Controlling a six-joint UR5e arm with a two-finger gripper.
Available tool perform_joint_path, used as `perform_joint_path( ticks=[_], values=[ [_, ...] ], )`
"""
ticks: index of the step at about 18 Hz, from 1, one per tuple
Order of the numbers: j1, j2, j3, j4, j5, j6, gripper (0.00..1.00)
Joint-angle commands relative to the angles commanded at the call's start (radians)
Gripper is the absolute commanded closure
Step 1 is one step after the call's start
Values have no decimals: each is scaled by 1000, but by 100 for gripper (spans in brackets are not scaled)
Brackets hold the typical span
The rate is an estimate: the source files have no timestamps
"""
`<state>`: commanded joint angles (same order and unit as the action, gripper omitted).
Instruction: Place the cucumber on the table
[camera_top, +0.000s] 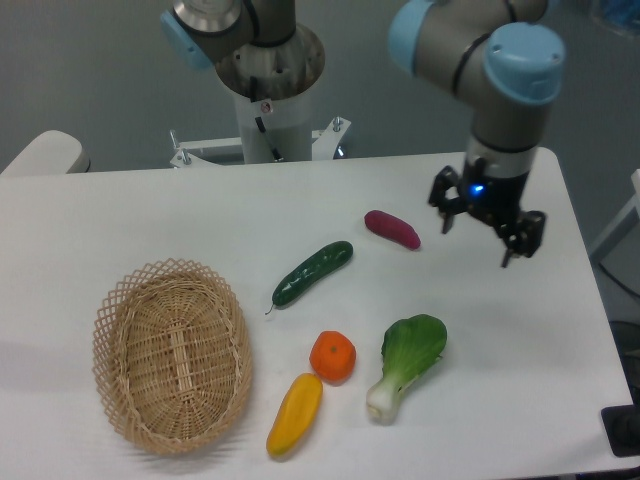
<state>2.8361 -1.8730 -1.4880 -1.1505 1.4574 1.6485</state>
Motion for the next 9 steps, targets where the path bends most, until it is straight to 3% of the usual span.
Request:
perform_joint_path(
  ticks=[3, 7, 9],
  values=[
    [84, -12, 21, -6, -66, 150, 0],
    [149, -11, 15, -1, -57, 370, 0],
    [167, -9, 17, -1, -51, 408, 0]
  ],
)
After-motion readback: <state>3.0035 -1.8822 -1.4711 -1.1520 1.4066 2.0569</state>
